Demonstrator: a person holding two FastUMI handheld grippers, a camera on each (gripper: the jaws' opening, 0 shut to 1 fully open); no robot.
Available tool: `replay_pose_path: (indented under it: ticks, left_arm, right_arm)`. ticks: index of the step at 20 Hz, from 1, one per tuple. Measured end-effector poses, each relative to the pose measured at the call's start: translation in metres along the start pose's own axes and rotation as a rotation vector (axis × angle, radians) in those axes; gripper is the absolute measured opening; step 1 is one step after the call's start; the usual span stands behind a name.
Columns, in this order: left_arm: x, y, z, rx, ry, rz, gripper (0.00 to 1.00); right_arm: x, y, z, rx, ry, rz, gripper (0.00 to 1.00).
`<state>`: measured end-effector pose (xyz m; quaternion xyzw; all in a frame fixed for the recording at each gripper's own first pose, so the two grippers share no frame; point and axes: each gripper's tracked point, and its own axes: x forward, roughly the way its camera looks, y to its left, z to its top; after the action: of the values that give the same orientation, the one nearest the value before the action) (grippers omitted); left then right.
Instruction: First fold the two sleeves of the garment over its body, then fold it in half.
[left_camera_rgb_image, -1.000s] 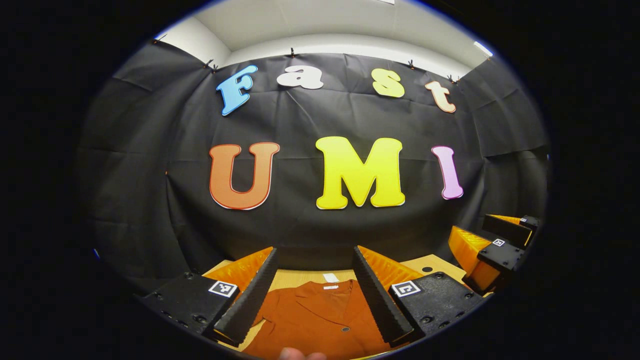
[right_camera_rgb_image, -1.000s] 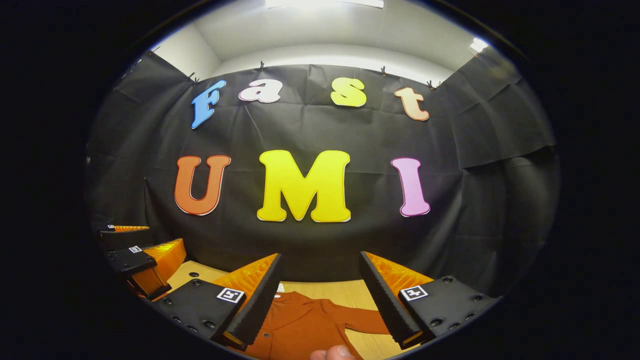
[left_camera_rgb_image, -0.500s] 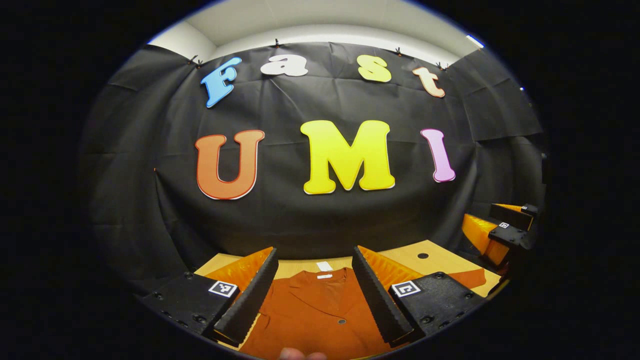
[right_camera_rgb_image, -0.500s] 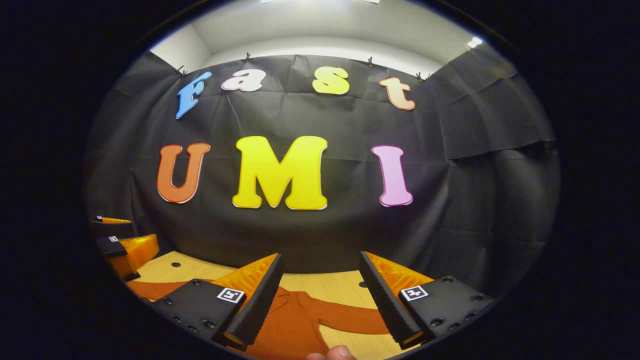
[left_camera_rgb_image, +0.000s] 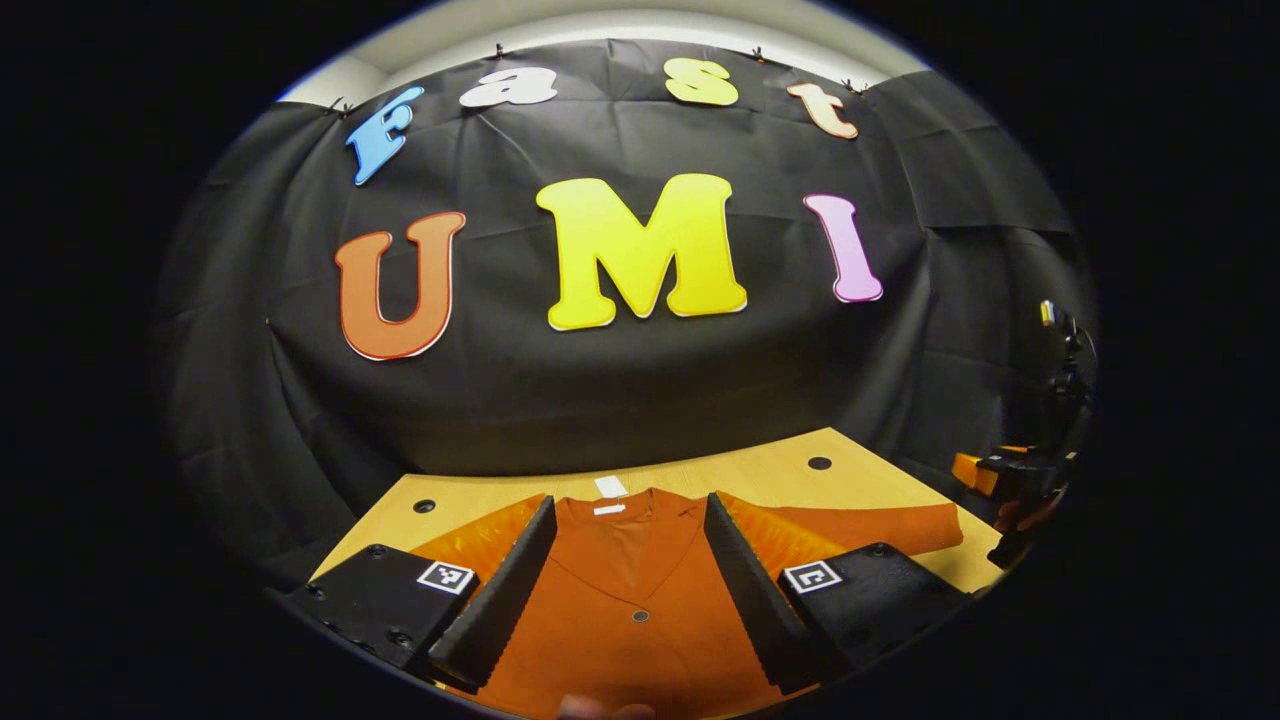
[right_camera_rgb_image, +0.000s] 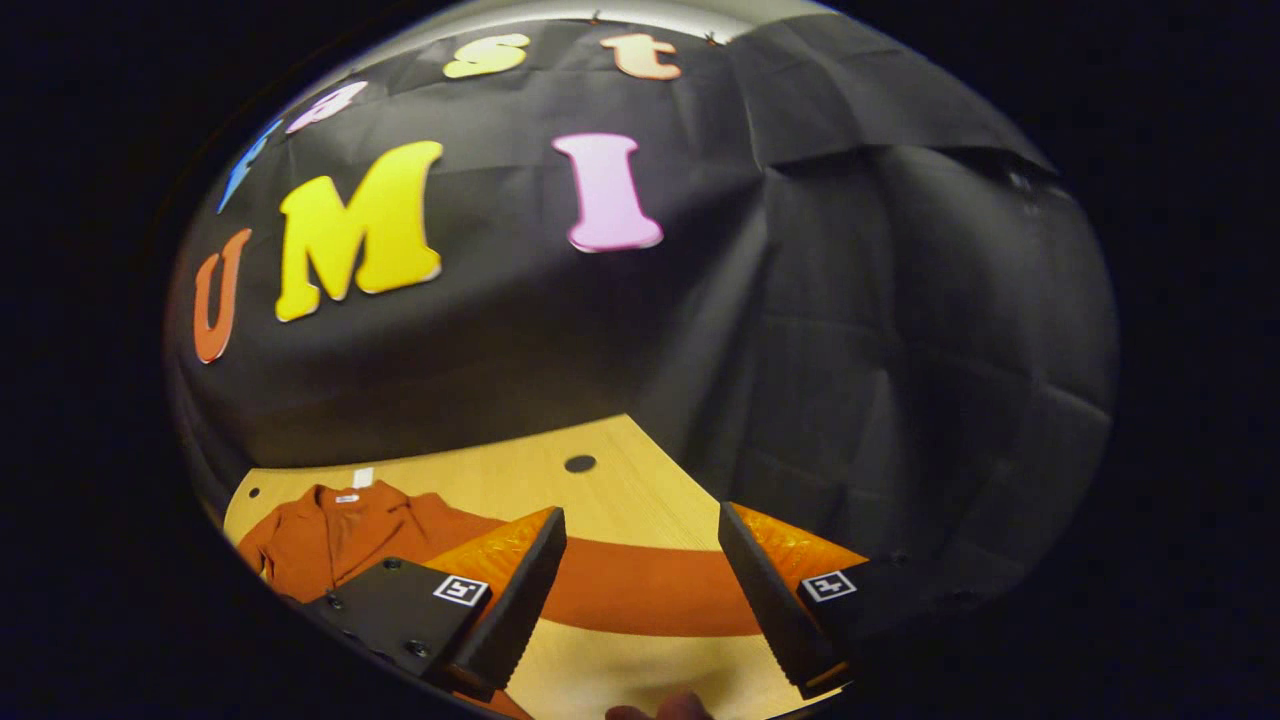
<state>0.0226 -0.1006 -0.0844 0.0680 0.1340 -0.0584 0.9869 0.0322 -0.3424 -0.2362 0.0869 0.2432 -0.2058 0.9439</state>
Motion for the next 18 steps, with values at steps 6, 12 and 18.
replay_pose_path:
  ticks: [6, 12, 18]
  left_arm:
    - [0.008, -0.02, -0.007, 0.016, 0.045, 0.027, 0.99]
    - [0.019, -0.017, -0.01, 0.018, 0.056, 0.048, 0.99]
    - [0.025, 0.002, -0.018, 0.001, 0.076, 0.075, 0.99]
  right_arm:
    - [0.074, -0.061, -0.082, -0.073, 0.208, -0.071, 0.94]
    - [0.089, -0.064, -0.128, -0.104, 0.361, -0.091, 0.95]
    - [0.095, -0.054, -0.128, -0.122, 0.339, 0.006, 0.83]
